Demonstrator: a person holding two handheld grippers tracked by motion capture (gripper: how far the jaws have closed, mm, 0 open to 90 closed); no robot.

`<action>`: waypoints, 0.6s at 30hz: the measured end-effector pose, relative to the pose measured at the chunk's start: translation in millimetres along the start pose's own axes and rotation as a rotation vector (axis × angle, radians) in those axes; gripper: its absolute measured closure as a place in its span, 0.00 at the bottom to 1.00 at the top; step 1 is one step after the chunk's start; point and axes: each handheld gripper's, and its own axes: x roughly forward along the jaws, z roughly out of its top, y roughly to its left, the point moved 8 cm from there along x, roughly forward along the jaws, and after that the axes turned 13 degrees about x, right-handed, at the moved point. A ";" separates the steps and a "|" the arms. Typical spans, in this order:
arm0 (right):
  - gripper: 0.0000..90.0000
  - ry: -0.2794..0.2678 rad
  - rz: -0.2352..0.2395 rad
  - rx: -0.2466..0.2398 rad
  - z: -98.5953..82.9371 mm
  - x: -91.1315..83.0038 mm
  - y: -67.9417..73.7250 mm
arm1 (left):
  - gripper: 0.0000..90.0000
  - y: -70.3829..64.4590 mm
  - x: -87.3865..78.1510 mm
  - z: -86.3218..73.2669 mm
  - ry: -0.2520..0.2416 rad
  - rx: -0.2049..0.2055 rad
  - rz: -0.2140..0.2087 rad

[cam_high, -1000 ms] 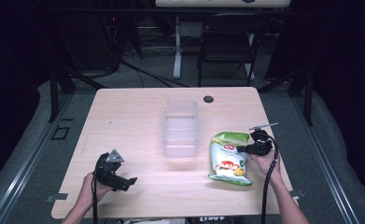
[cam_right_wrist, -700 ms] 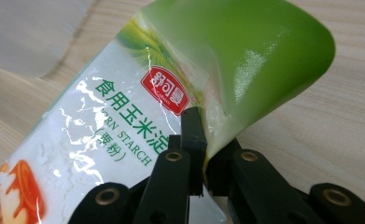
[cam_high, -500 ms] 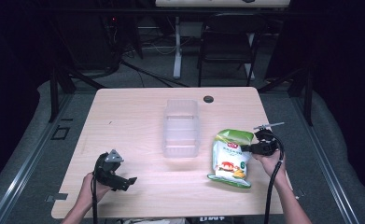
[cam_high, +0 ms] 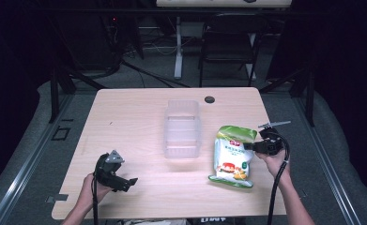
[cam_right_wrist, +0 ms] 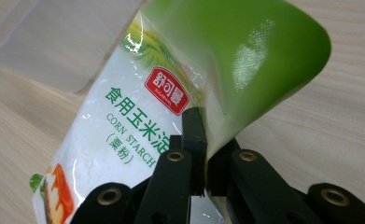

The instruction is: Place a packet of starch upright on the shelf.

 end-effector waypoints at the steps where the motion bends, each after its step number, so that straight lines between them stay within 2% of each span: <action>1: 0.99 -0.004 0.007 -0.001 0.7 -1.2 0.7 | 0.04 0.0 0.0 0.0 0.000 0.000 0.000; 14: 0.99 -0.048 0.018 -0.014 7.4 -14.0 8.9 | 0.04 0.2 0.0 -0.2 0.001 0.001 0.001; 18: 1.00 -0.043 0.019 -0.018 7.8 -17.7 11.9 | 0.04 0.1 -0.1 -0.1 0.001 0.002 0.001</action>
